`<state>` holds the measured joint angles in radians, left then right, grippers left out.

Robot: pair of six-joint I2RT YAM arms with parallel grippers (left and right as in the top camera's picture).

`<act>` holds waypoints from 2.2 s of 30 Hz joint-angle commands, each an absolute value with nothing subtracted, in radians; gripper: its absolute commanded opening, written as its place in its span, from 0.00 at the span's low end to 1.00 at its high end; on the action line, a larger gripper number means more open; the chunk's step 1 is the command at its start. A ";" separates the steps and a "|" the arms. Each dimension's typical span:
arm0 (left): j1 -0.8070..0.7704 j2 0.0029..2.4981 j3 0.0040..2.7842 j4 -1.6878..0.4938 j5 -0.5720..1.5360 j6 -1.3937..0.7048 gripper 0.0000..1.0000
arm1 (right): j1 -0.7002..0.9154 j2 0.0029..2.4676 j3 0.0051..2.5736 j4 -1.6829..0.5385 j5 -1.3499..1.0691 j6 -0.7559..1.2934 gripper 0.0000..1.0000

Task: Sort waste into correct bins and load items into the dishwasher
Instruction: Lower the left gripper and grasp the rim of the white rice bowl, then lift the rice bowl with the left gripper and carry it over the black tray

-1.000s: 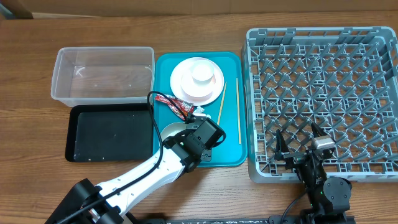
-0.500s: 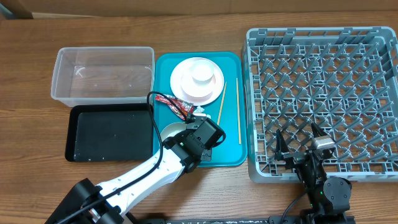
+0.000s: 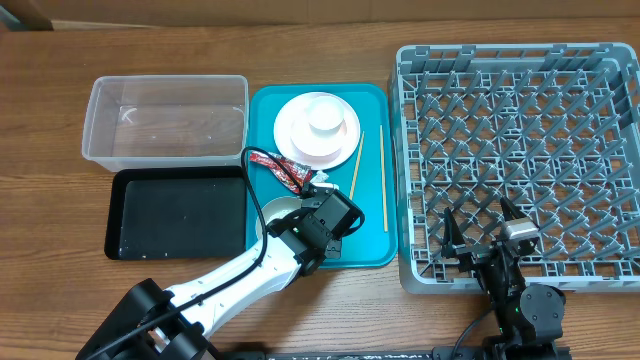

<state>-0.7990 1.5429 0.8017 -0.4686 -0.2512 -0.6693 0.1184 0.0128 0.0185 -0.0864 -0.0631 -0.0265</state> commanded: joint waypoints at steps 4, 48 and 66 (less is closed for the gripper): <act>-0.805 1.549 0.793 -0.463 -0.262 -0.643 0.05 | 0.117 0.003 0.008 -0.080 -0.061 -0.029 1.00; -0.133 1.439 1.199 -1.057 0.419 -0.181 0.04 | 0.117 0.003 0.008 -0.080 -0.061 -0.029 1.00; 0.479 1.439 1.045 -1.075 0.772 0.101 0.04 | 0.117 0.003 0.008 -0.080 -0.061 -0.029 1.00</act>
